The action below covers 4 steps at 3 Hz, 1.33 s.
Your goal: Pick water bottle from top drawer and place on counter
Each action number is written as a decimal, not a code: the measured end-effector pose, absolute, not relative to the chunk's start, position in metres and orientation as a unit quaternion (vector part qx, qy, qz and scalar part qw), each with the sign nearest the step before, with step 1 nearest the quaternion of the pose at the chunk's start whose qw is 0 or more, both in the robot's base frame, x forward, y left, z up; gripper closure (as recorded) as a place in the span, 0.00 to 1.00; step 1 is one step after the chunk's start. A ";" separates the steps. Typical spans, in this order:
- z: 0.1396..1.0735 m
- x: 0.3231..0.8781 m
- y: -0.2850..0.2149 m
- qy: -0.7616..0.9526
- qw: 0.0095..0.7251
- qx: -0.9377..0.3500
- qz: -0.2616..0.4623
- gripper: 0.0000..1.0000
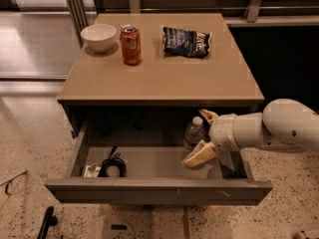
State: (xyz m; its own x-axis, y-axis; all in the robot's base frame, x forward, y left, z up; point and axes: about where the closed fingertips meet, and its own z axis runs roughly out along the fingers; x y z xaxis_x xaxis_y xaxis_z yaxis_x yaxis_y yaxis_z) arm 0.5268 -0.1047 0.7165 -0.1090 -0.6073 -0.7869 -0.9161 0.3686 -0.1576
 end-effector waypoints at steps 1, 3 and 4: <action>0.713 0.534 -0.108 0.721 0.410 -0.528 0.181 0.03; 0.707 0.540 -0.111 0.725 0.411 -0.527 0.169 0.45; 0.707 0.540 -0.111 0.725 0.411 -0.527 0.169 0.69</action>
Offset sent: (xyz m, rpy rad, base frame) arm 0.0221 -0.0151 -0.0160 -0.0505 -0.0381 -0.0525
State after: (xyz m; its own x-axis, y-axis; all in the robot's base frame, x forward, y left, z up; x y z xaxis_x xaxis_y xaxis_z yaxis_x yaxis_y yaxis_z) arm 0.5403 -0.1111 0.7071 -0.1070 -0.6253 -0.7730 -0.9023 0.3876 -0.1887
